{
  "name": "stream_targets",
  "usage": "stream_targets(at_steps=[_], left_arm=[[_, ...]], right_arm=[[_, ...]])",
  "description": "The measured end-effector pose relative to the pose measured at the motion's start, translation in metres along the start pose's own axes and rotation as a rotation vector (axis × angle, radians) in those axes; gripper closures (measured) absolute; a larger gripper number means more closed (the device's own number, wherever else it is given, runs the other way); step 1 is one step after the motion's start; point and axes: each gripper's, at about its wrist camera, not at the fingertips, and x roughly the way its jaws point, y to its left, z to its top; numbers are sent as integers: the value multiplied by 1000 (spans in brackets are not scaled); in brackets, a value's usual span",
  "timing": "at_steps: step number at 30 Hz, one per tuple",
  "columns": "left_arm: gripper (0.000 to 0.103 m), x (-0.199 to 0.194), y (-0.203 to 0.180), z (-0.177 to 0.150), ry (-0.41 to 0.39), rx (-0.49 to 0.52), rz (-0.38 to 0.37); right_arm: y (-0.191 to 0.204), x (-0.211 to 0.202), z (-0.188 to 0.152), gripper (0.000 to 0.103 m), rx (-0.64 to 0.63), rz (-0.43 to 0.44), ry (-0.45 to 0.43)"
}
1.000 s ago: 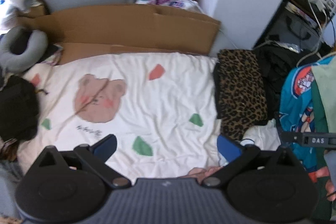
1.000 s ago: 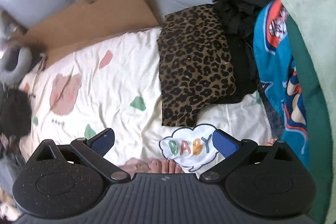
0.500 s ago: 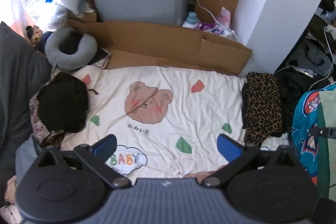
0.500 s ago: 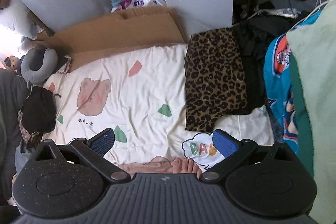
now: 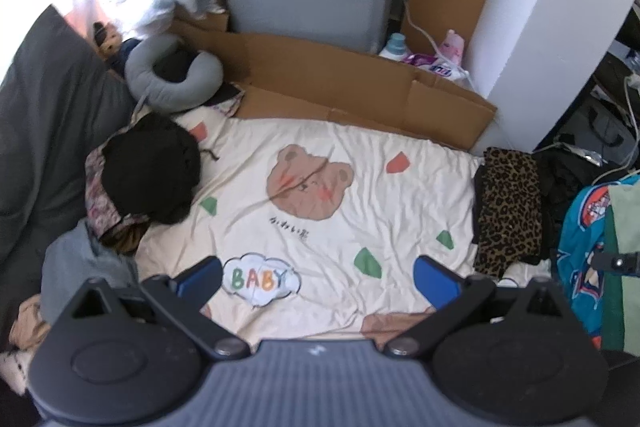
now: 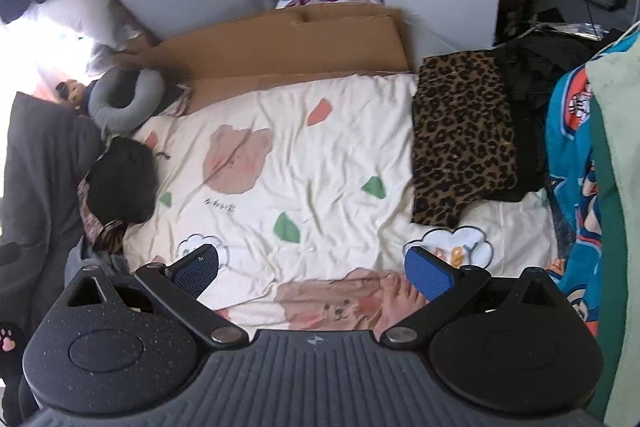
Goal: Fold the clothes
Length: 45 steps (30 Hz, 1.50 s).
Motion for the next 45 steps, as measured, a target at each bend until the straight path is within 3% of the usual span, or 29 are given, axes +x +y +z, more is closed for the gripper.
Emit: stream_targets(at_steps=[18,31,35,45], left_arm=[[1,-2,41,-60,-39,-162,57],[1,-3,56,-81,-54,-277,56],[1,5,45,-83,-43,-237,71],[1,9,41,-81,-36,-244,110]], right_arm=[[50,-3,-29,1,-57,2,-13],[69,-17,-52,1,-154,-67,0],[67,-18,-56,1,-151,-65,5],[64,-15,-61,1,-132,-37,-16]])
